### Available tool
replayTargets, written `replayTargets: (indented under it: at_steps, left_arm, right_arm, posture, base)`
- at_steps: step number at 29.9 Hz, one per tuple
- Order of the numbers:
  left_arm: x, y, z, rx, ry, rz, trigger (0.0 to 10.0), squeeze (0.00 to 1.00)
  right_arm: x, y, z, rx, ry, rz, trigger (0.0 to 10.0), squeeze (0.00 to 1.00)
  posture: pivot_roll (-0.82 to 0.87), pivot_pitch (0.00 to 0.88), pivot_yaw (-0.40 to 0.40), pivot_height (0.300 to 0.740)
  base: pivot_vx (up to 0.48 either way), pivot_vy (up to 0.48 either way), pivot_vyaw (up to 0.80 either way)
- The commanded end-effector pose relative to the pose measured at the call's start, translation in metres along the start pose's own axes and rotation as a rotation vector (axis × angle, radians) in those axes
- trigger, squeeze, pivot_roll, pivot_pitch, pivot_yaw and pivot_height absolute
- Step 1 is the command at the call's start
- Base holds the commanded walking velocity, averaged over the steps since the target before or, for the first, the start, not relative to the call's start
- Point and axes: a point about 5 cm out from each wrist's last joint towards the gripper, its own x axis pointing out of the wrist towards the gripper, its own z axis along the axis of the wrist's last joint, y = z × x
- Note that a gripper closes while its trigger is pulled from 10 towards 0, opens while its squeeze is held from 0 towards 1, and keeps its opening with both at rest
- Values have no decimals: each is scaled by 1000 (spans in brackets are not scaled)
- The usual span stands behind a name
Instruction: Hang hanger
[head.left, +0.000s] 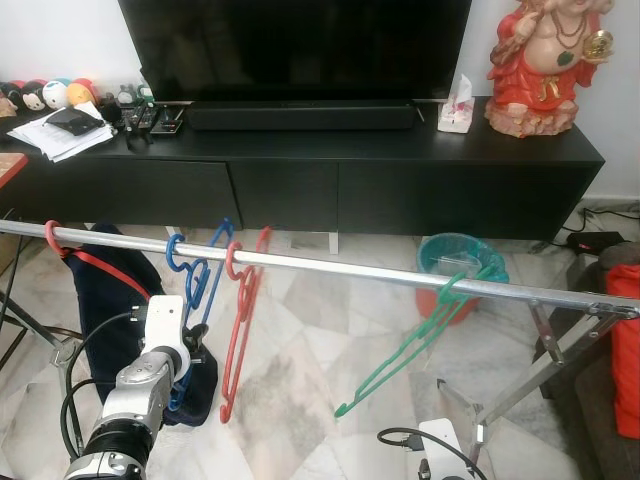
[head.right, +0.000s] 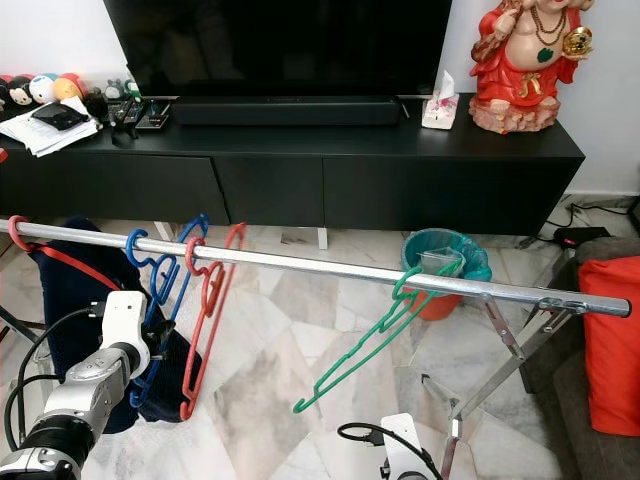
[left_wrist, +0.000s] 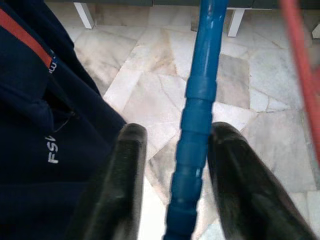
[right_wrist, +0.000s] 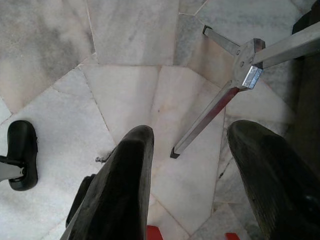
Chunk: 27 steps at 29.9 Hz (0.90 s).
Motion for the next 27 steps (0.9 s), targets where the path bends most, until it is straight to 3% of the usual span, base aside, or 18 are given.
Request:
replayTargets:
  at_steps: [1, 16, 27]
  left_arm:
    - [-1, 5, 7, 9, -27, 8, 10000, 1000]
    - [-5, 0, 27, 39, -86, -83, 10000, 1000]
    - [-18, 5, 30, 81, -96, -87, 10000, 1000]
  right_arm:
    - [0, 3, 0, -7, 3, 11, 10000, 0]
    - [-1, 3, 0, -8, -1, 12, 10000, 0]
    - [-1, 2, -3, -12, 8, 16, 10000, 0]
  posture:
    - [18, 0, 49, 740]
    - [18, 0, 49, 740]
    - [24, 0, 45, 740]
  base:
    - [0, 0, 0]
    - [0, 0, 0]
    - [0, 0, 0]
